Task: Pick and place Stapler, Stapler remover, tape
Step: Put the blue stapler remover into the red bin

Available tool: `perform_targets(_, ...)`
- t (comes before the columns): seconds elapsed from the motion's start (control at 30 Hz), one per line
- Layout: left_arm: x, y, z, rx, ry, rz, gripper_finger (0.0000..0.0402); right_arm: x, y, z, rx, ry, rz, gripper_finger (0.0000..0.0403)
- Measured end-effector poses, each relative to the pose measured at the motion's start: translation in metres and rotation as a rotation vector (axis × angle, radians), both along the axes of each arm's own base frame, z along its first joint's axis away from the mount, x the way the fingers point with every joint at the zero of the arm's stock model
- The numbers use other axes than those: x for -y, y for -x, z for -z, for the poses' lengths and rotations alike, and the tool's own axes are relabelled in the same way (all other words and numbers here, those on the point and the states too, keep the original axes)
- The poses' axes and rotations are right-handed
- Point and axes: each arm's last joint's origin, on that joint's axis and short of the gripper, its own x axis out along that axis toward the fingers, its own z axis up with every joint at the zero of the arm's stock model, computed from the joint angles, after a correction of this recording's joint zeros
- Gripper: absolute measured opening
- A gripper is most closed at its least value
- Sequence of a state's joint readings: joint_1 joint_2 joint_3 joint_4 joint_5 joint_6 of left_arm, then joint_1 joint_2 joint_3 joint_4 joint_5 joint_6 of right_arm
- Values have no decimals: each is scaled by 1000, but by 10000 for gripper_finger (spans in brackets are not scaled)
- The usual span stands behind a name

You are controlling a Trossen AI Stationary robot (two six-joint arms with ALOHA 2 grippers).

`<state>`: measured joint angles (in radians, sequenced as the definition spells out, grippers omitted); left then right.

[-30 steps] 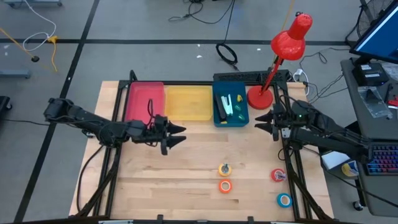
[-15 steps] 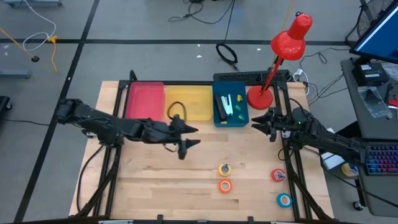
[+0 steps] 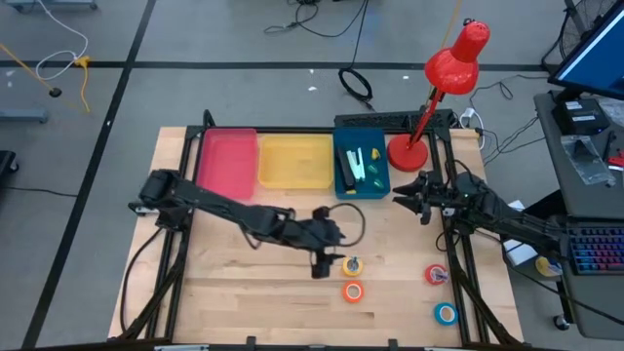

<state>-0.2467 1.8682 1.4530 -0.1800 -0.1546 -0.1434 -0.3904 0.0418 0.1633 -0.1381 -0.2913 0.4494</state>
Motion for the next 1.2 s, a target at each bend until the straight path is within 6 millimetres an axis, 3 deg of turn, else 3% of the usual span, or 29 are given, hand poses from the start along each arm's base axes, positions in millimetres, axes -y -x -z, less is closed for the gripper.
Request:
perform_targets(0.3, 0, -35, 36, -41, 40, 55, 248, 0, -1, 6, -16, -6, 0, 165)
perform_targets(0.6, -7, -48, 75, -116, 110, 28, 248, 0, -1, 6, -18, 1, -2, 164)
perform_targets(1.2, -16, -49, 89, -184, 66, 111, 248, 0, -1, 7, -21, 10, -4, 166)
